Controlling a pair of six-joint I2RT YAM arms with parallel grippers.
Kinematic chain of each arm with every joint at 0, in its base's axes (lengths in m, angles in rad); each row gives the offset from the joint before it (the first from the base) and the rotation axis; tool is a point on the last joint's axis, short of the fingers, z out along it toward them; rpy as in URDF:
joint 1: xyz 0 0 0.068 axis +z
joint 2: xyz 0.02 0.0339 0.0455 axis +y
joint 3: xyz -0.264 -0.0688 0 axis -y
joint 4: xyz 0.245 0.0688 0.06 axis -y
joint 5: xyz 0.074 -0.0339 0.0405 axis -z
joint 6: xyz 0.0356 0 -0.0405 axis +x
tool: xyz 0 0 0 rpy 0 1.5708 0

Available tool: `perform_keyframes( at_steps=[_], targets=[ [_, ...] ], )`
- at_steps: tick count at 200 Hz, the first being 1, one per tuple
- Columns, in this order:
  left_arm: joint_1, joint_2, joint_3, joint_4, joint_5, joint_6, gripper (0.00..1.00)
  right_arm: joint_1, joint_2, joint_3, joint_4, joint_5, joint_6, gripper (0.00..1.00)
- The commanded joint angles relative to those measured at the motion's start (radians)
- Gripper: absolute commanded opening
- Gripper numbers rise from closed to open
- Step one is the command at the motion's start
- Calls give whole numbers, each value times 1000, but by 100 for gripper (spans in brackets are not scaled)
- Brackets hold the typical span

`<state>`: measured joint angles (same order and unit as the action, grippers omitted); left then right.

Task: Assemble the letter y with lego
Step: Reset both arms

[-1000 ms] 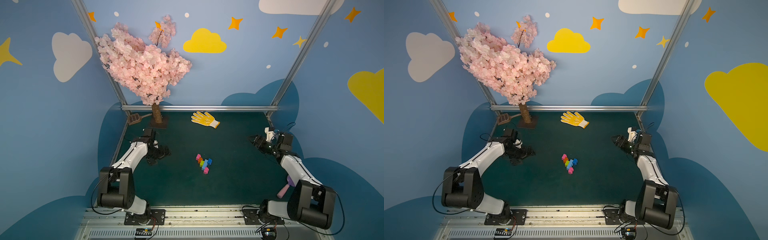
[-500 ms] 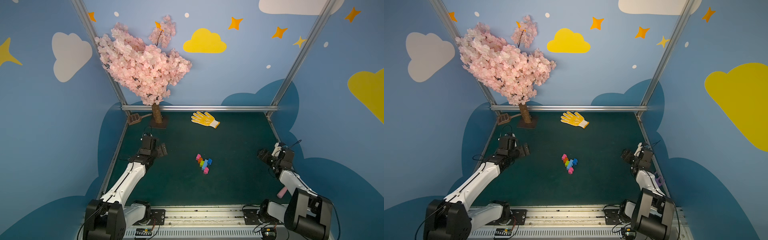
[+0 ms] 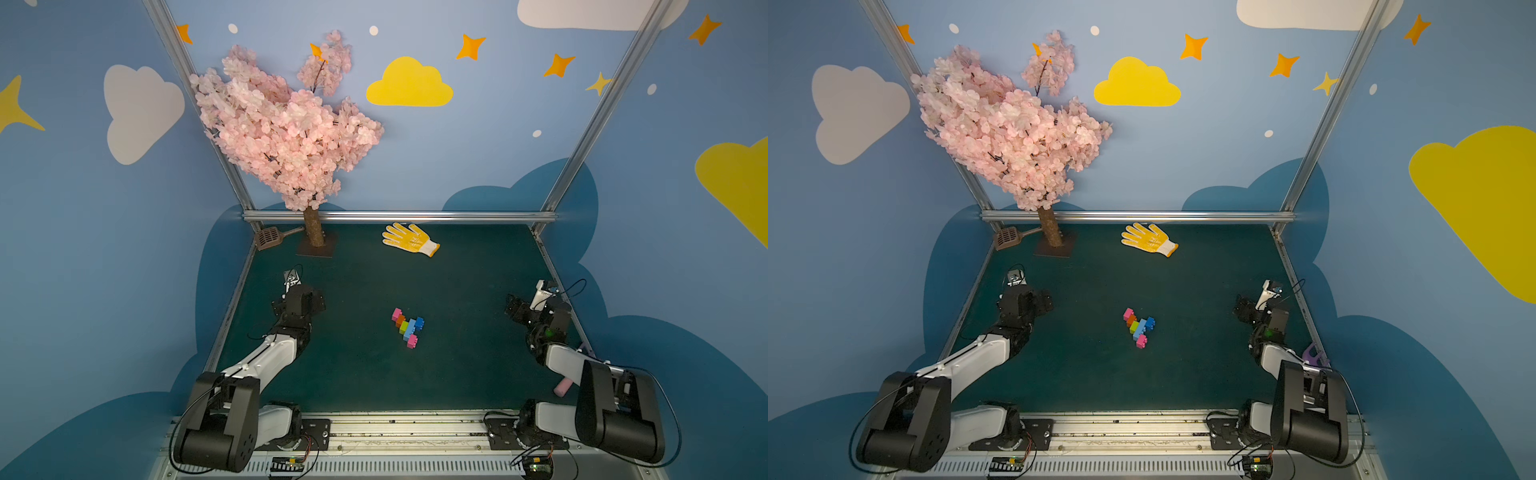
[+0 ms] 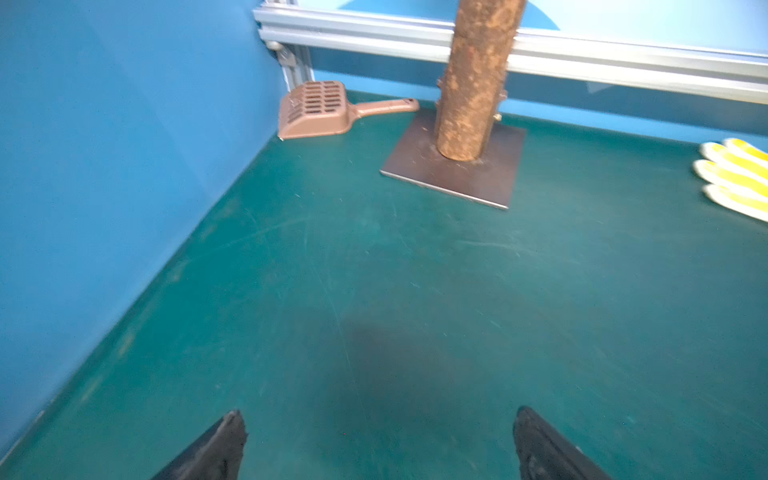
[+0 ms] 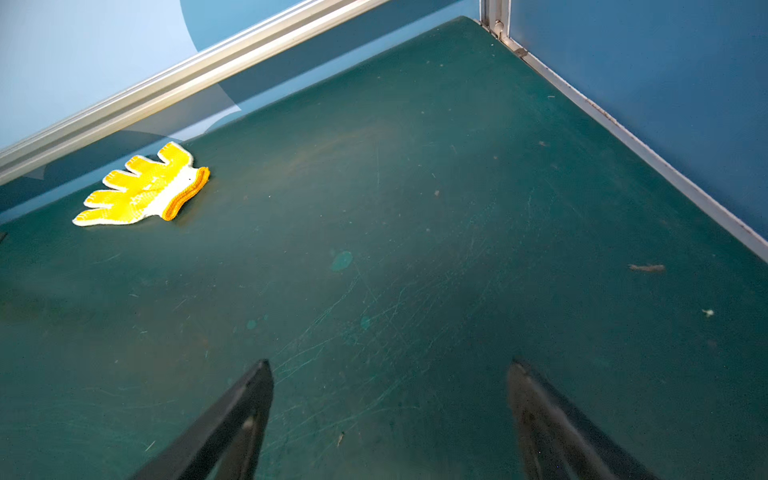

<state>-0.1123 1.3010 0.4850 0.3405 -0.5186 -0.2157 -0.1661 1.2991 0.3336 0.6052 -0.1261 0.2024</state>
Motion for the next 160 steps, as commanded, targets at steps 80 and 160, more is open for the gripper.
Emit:
perform_keyframes(
  at_steps=[80,160],
  targets=[
    [-26,231,-61,502,-150,175,100,117,224,59,233,-128,-188,88],
    [-24,225,-138,633,33,238,100,144,168,65,137,-63,-219,88]
  ],
)
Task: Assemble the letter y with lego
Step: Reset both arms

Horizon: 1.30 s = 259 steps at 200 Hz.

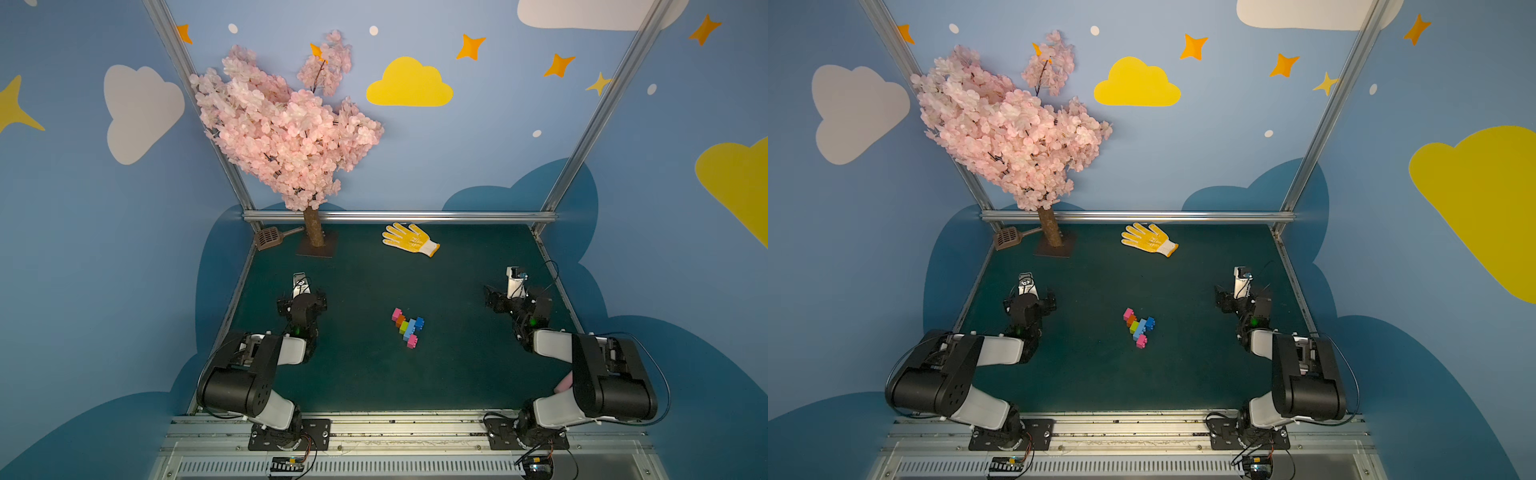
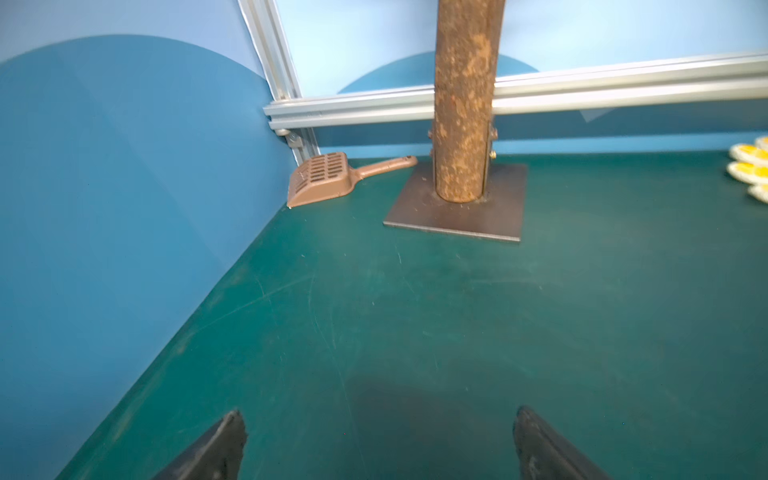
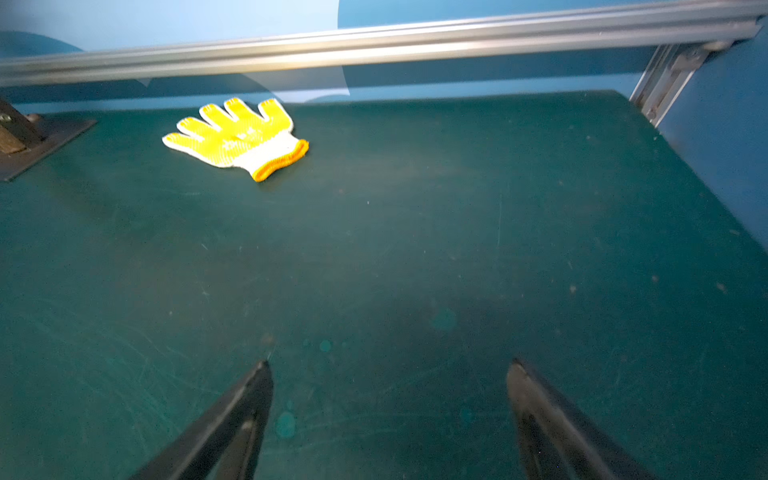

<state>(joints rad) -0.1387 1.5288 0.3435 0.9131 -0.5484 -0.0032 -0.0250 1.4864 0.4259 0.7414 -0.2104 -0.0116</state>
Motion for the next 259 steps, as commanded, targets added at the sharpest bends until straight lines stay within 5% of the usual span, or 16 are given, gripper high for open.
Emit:
perform_keyframes(
  at_steps=[1,49,68,259],
  targets=[
    [4,-2,4,60,65,26,100,2,-19,-28,2,22,-5,88],
    [87,5,42,-45,262,-25,100,4,-21,-32,5,23,-7,88],
    [97,65,12,84,265,-23,100,8,-19,-27,0,11,-17,88],
    [107,45,14,43,299,-34,100,35,-6,32,-112,126,-6,88]
  ],
)
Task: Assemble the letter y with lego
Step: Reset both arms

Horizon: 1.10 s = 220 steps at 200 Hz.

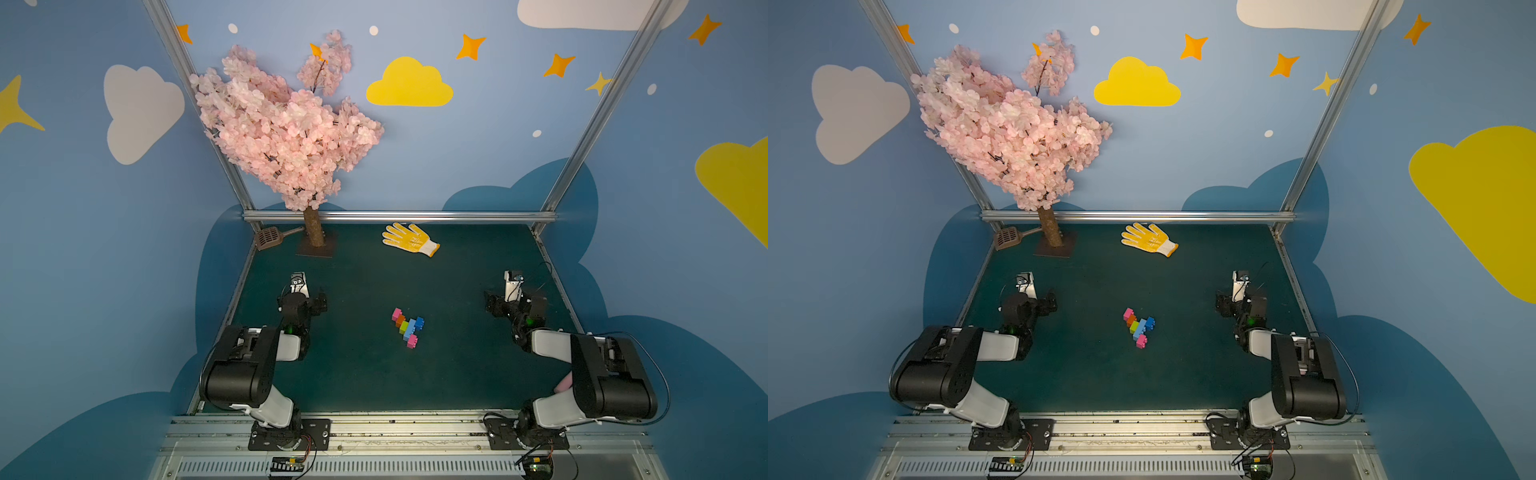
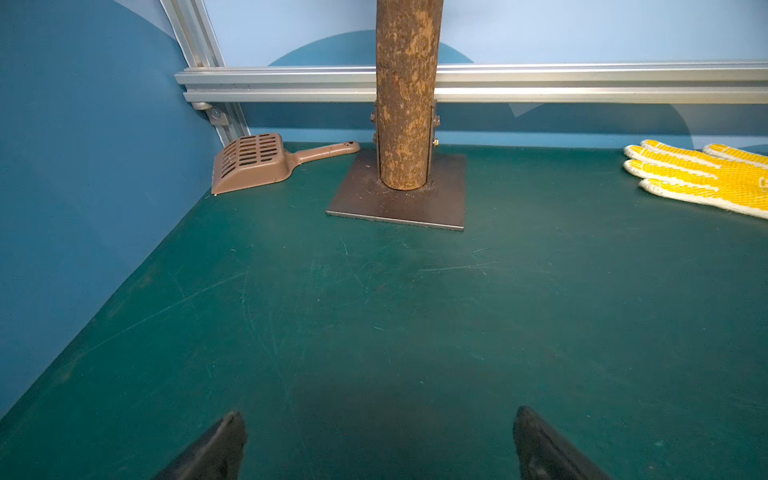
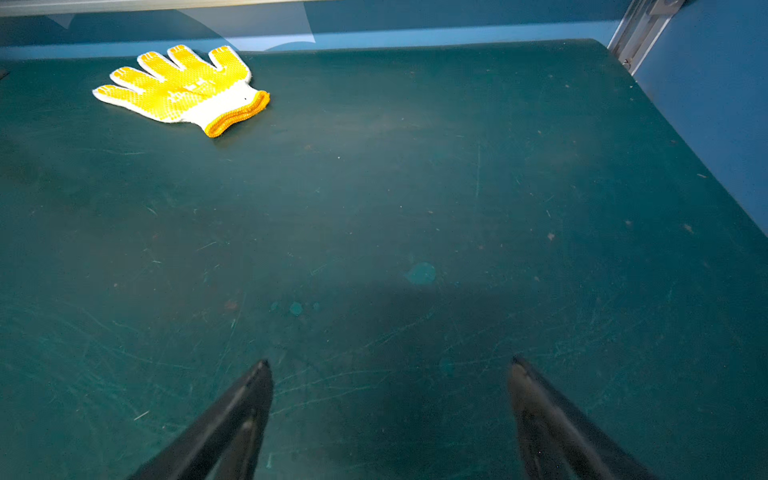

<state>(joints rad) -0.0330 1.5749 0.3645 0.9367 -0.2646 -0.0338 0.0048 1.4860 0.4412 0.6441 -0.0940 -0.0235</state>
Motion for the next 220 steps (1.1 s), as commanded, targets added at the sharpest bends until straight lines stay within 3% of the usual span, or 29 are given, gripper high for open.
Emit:
perform_keyframes(
  at_steps=[1,33,57,220],
  targets=[
    [2,-1,-6,19,17,-3,100,6,-6,16,-15,10,6,89],
    [14,-5,0,0,190,43,100,6,-7,17,-17,10,6,88],
    [25,-7,-4,2,249,51,100,6,-7,17,-17,10,6,88],
    [38,-7,-2,-2,272,47,100,6,-6,18,-17,10,6,88]
  ],
)
